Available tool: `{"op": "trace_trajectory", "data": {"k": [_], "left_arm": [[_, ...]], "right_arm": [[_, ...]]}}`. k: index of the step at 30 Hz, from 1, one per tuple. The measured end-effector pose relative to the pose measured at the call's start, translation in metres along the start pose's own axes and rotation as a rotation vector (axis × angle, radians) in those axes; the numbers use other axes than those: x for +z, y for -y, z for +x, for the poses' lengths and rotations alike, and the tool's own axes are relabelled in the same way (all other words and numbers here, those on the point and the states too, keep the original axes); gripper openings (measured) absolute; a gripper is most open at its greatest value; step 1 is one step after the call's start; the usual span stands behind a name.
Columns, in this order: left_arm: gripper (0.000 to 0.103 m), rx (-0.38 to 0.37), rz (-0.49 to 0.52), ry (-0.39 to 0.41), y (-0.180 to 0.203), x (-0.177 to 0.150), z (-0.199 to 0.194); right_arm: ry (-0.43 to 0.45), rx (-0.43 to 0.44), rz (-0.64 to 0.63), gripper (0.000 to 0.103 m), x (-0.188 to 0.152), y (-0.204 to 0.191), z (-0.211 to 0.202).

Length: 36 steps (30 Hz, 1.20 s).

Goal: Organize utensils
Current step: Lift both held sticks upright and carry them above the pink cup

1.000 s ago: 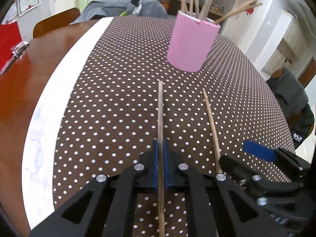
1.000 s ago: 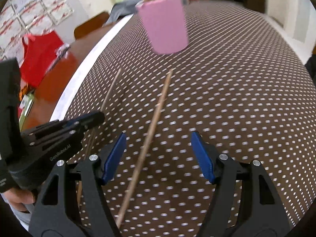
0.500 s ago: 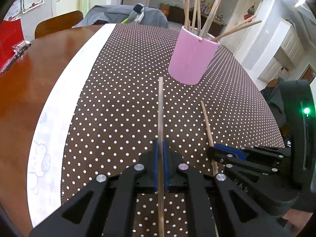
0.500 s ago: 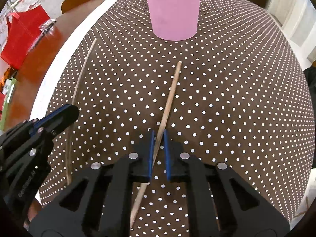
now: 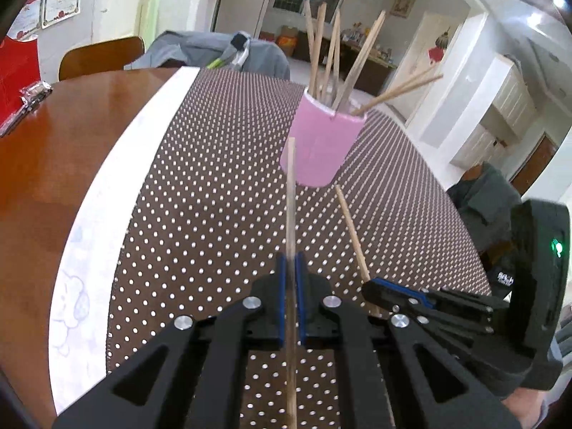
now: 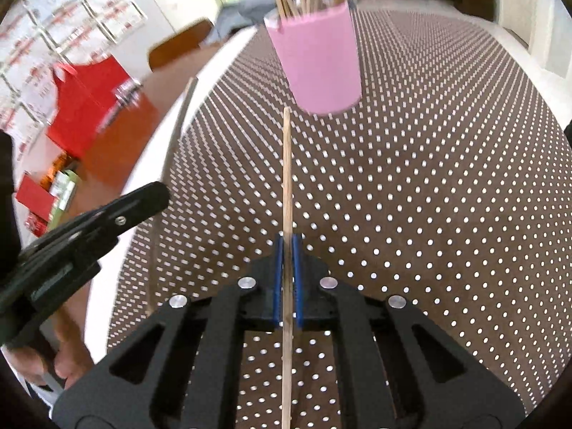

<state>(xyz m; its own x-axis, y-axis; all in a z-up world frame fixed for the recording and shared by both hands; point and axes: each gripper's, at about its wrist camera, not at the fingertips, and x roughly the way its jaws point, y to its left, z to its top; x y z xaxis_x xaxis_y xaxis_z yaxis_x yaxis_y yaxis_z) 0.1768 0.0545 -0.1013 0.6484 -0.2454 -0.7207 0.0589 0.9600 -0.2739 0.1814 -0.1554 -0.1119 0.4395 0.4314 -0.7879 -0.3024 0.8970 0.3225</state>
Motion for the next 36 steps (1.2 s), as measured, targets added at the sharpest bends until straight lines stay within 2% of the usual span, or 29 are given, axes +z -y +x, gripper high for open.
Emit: {"op": "trace_trajectory", "data": {"k": [6,12,16,21,27,32,36], "left_arm": [[0.006,-0.034,0.027,0.093,0.015,0.006,-0.027],[0.006,-0.076,0.105,0.271,0.038,0.012,-0.058],[0.006,-0.103,0.147,0.388,0.048,0.019,-0.069],[0.006,-0.139,0.171,0.566,0.057,0.032,-0.082],[0.006,-0.116,0.176,0.723,0.066,0.049,-0.082],[0.006,-0.097,0.178,0.804,0.071,0.074,-0.075],[0.006,-0.108,0.175,0.828,0.074,0.101,-0.061]], "right_arm": [[0.144,0.052,0.007,0.006,-0.004,0.01,-0.04],[0.331,0.062,-0.011,0.006,0.001,0.011,-0.09],[0.423,0.063,-0.039,0.006,0.011,0.01,-0.111],[0.519,0.045,-0.082,0.006,0.025,-0.005,-0.127],[0.636,0.023,-0.106,0.006,0.042,-0.012,-0.136],[0.705,0.025,-0.113,0.006,0.064,-0.013,-0.136],[0.755,0.006,-0.125,0.006,0.086,-0.013,-0.131]]}}
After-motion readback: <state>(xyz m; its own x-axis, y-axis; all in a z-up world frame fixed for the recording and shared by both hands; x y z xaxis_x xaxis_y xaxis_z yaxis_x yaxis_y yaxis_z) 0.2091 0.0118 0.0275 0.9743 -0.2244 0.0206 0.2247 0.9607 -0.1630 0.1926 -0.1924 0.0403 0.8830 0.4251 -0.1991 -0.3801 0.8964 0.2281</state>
